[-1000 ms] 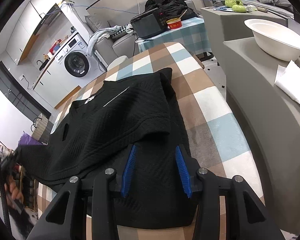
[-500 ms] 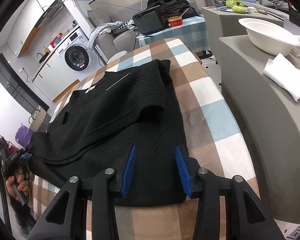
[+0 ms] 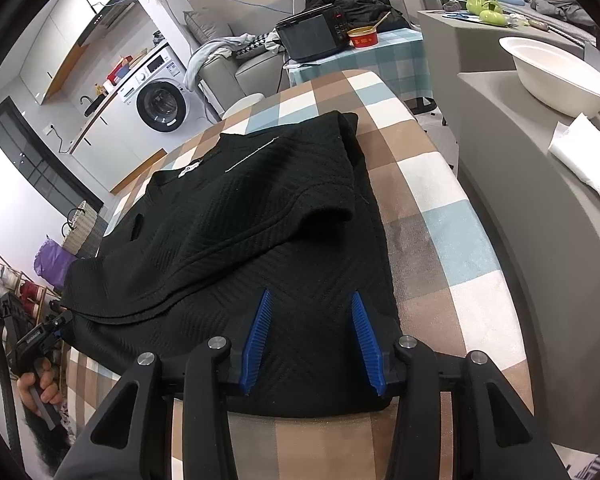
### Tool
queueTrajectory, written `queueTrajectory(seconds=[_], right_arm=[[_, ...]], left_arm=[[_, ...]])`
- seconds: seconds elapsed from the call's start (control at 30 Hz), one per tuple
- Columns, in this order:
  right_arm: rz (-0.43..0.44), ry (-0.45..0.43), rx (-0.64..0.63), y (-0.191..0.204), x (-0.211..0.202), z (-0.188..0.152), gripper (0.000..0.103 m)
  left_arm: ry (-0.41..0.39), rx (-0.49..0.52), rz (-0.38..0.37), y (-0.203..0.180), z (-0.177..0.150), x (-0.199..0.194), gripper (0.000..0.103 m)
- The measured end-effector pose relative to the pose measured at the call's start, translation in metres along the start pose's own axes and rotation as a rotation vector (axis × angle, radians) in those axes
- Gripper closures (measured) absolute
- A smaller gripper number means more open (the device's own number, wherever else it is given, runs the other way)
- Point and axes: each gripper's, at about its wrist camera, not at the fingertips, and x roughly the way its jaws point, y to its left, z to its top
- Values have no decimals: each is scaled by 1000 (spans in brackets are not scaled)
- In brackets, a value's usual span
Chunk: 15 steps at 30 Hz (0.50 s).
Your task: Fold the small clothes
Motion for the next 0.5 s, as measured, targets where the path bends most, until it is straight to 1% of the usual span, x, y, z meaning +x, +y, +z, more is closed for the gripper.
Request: queueTrajectory(seconds=[0.03, 0.07, 0.13, 0.23, 0.3, 0.37, 0.43, 0.5], right_arm=[[-2, -1, 1, 0, 0, 0, 60], [-3, 0, 2, -1, 0, 0, 60], [-4, 2, 5, -2, 2, 1, 60], [-6, 9, 6, -3, 7, 5, 60], [-3, 10, 4, -2, 7, 7, 60], [1, 2, 0, -1, 6, 8, 60], [1, -3, -1, -1, 5, 9, 60], [1, -10, 11, -4, 2, 9, 60]], left_arm=[[5, -1, 0, 1, -5, -2, 95], [12, -2, 2, 2, -10, -3, 96], [24, -12, 38, 7, -24, -7, 96], [36, -25, 59, 14, -35, -13, 95], [21, -22, 77, 13, -34, -20, 89], [-7, -20, 105, 11, -28, -29, 67], [-36, -26, 129, 10, -20, -37, 56], [-66, -32, 128, 10, -11, -48, 56]])
